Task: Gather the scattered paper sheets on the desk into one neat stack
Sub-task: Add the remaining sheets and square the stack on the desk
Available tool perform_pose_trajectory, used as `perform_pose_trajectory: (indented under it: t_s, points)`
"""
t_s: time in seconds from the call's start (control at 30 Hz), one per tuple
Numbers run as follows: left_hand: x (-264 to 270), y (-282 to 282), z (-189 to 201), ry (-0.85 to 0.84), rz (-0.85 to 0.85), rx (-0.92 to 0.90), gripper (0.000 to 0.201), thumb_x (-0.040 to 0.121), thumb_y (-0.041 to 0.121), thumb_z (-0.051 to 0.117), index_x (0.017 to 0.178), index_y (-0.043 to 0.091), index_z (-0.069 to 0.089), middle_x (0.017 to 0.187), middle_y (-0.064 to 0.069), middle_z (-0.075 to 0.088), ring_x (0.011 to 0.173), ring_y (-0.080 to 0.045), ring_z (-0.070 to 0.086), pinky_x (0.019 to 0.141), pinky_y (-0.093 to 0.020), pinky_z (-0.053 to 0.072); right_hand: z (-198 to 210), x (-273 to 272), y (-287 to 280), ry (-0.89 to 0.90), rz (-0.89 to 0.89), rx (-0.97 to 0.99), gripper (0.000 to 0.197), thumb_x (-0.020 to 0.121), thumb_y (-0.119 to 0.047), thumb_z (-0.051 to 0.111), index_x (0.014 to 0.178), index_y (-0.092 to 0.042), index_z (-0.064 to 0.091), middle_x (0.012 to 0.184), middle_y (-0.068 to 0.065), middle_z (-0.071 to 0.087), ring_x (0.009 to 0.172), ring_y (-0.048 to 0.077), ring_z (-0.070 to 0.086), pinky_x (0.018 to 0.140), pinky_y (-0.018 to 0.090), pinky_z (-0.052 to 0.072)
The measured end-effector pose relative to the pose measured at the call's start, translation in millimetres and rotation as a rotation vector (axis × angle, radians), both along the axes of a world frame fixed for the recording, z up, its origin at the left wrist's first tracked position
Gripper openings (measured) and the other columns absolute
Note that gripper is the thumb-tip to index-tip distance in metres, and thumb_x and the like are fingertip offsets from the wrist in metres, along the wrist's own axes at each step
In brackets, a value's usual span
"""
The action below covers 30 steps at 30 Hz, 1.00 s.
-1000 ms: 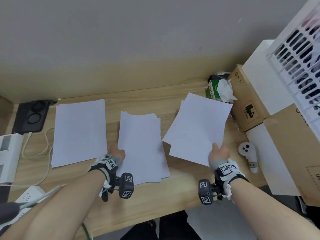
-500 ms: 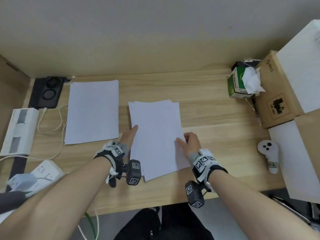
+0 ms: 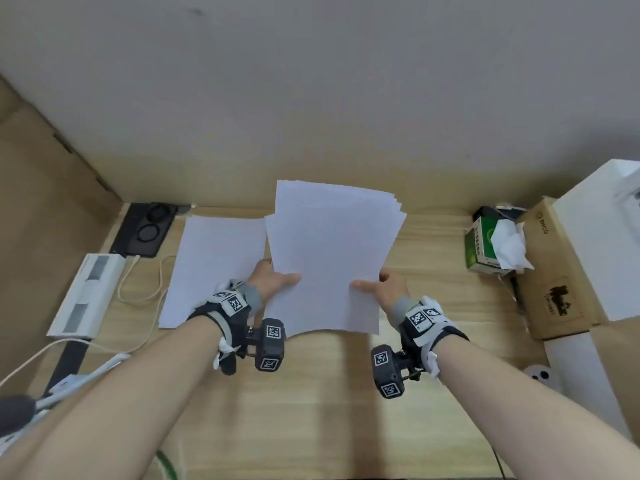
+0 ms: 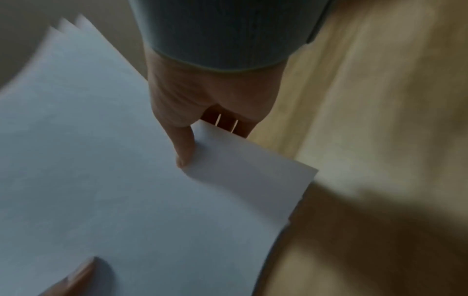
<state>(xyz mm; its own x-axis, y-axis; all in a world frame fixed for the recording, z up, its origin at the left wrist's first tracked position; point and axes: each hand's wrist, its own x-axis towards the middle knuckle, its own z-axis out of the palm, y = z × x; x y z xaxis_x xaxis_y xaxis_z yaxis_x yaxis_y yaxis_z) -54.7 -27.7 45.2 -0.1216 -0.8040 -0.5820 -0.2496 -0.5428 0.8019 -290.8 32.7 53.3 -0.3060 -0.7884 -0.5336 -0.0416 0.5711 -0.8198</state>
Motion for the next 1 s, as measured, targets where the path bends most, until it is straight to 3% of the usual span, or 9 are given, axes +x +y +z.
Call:
perform_pose_trajectory:
  t_s: [0.13, 0.23, 0.4, 0.47, 0.57, 0.63, 0.73, 0.87, 1.0]
  points:
    - [-11, -32, 44, -0.03, 0.0, -0.19, 0.037, 0.072, 0.004, 0.079, 0.108, 0.005, 0.068, 0.103, -0.013, 0.07, 0.094, -0.026, 0.068, 0.087, -0.035, 0.053, 43, -5, -38, 0.033, -0.057, -0.121, 0.025, 0.07, 0.002, 0.08, 0.09, -0.007, 0.069, 0.097, 0.016, 0.072, 0.088, 0.03, 0.069, 0.084, 0.042, 0.057]
    - [-16, -37, 56, -0.011, -0.017, -0.267, 0.04, 0.069, 0.003, 0.081, 0.107, 0.007, 0.069, 0.098, -0.007, 0.07, 0.094, -0.022, 0.067, 0.089, -0.032, 0.051, 57, -9, -48, 0.033, -0.045, -0.187, 0.025, 0.072, 0.004, 0.078, 0.091, -0.01, 0.068, 0.093, 0.011, 0.07, 0.084, 0.024, 0.066, 0.08, 0.035, 0.054]
    - [-19, -29, 44, 0.015, 0.033, -0.202, 0.053, 0.069, 0.002, 0.08, 0.119, 0.007, 0.062, 0.108, -0.007, 0.068, 0.101, -0.022, 0.065, 0.091, -0.033, 0.051, 47, -11, -45, 0.004, -0.013, -0.183, 0.035, 0.073, 0.007, 0.075, 0.1, -0.013, 0.065, 0.094, 0.006, 0.069, 0.088, 0.022, 0.063, 0.066, 0.027, 0.049]
    - [-22, -22, 37, 0.039, 0.066, -0.193, 0.052, 0.07, -0.004, 0.077, 0.118, 0.005, 0.062, 0.106, -0.009, 0.067, 0.099, -0.023, 0.062, 0.086, -0.032, 0.049, 37, -8, -40, -0.024, 0.002, -0.141, 0.029, 0.075, 0.004, 0.076, 0.098, -0.011, 0.065, 0.094, 0.007, 0.068, 0.091, 0.022, 0.062, 0.074, 0.029, 0.048]
    - [-23, -16, 32, 0.058, 0.13, -0.153, 0.038, 0.07, -0.004, 0.077, 0.105, 0.003, 0.067, 0.097, -0.01, 0.067, 0.093, -0.023, 0.062, 0.081, -0.032, 0.047, 28, -2, -43, 0.019, -0.022, -0.039, 0.023, 0.079, -0.005, 0.077, 0.099, -0.002, 0.067, 0.097, 0.012, 0.069, 0.094, 0.023, 0.063, 0.079, 0.033, 0.046]
    - [-20, -19, 32, 0.081, 0.148, -0.147, 0.033, 0.063, 0.002, 0.081, 0.094, 0.008, 0.07, 0.093, -0.009, 0.07, 0.093, -0.025, 0.065, 0.085, -0.036, 0.051, 32, -1, -50, 0.068, 0.011, -0.019, 0.023, 0.082, -0.001, 0.069, 0.104, 0.005, 0.066, 0.099, 0.018, 0.068, 0.096, 0.028, 0.065, 0.077, 0.035, 0.048]
    - [-12, -25, 39, 0.168, 0.161, -0.155, 0.033, 0.055, 0.006, 0.077, 0.087, 0.014, 0.072, 0.095, -0.01, 0.072, 0.094, -0.025, 0.066, 0.093, -0.041, 0.051, 41, -2, -61, 0.034, 0.002, -0.077, 0.02, 0.078, 0.0, 0.071, 0.097, -0.006, 0.068, 0.096, 0.014, 0.069, 0.089, 0.026, 0.065, 0.07, 0.032, 0.049]
    - [0, -32, 30, 0.027, 0.108, -0.13, 0.036, 0.065, 0.002, 0.079, 0.099, 0.008, 0.069, 0.103, -0.01, 0.071, 0.101, -0.026, 0.065, 0.094, -0.039, 0.052, 40, 1, -63, 0.011, 0.035, -0.09, 0.034, 0.073, 0.001, 0.075, 0.102, -0.015, 0.065, 0.1, 0.008, 0.068, 0.091, 0.024, 0.061, 0.078, 0.033, 0.045]
    - [-4, -24, 15, -0.071, 0.027, -0.116, 0.037, 0.077, 0.005, 0.073, 0.114, 0.006, 0.065, 0.11, -0.012, 0.068, 0.104, -0.026, 0.063, 0.094, -0.037, 0.05, 24, 6, -60, 0.019, -0.015, -0.082, 0.032, 0.074, 0.002, 0.075, 0.101, -0.012, 0.066, 0.098, 0.011, 0.069, 0.09, 0.025, 0.062, 0.074, 0.032, 0.046]
